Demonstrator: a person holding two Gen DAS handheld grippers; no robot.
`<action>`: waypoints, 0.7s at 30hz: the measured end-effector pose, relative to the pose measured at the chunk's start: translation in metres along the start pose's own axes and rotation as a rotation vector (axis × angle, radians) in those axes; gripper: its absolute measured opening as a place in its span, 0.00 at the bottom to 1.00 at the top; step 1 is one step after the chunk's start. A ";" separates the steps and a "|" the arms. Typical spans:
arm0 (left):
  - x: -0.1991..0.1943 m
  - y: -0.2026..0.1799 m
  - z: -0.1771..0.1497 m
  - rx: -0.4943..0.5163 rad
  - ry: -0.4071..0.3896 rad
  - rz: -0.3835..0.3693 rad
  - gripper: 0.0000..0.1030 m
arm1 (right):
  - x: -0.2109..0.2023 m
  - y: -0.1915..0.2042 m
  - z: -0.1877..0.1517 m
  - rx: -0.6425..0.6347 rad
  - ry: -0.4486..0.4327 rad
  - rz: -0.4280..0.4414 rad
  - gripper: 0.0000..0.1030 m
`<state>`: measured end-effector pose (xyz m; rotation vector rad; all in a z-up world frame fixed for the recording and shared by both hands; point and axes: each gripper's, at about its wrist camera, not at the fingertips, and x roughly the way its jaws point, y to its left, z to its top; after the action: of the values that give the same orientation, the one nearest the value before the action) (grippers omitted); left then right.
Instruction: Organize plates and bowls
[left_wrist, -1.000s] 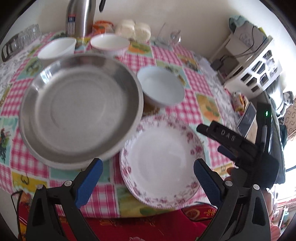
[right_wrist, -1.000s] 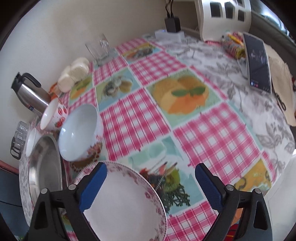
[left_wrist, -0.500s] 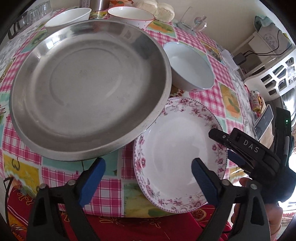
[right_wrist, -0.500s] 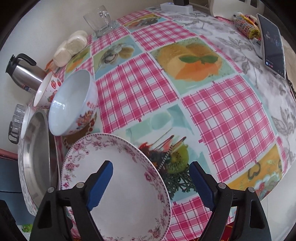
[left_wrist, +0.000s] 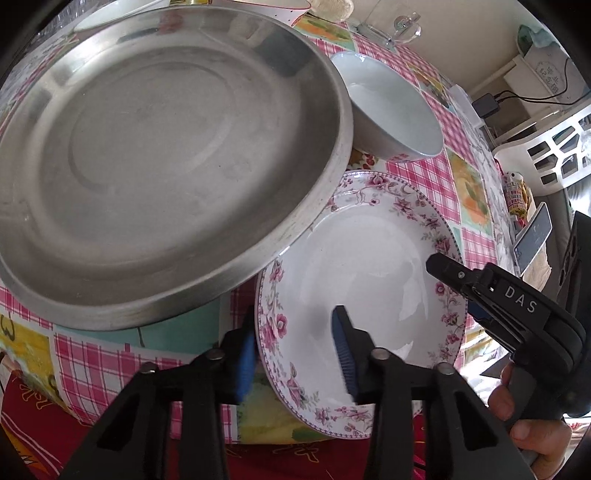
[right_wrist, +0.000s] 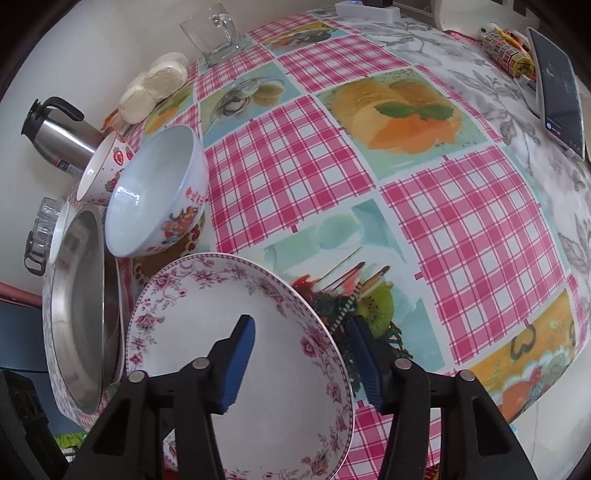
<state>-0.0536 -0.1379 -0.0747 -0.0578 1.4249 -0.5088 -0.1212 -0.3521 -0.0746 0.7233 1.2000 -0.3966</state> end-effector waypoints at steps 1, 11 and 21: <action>0.000 0.000 0.000 -0.001 -0.005 0.005 0.34 | 0.000 -0.001 0.000 0.001 -0.002 0.002 0.48; 0.003 0.007 0.007 -0.039 -0.033 -0.004 0.17 | -0.003 -0.013 -0.002 0.002 -0.020 0.035 0.30; -0.001 0.013 -0.001 -0.039 -0.051 -0.015 0.17 | -0.006 -0.026 -0.005 0.025 -0.040 0.110 0.24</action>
<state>-0.0505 -0.1254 -0.0781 -0.1124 1.3852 -0.4887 -0.1433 -0.3677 -0.0781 0.7958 1.1145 -0.3337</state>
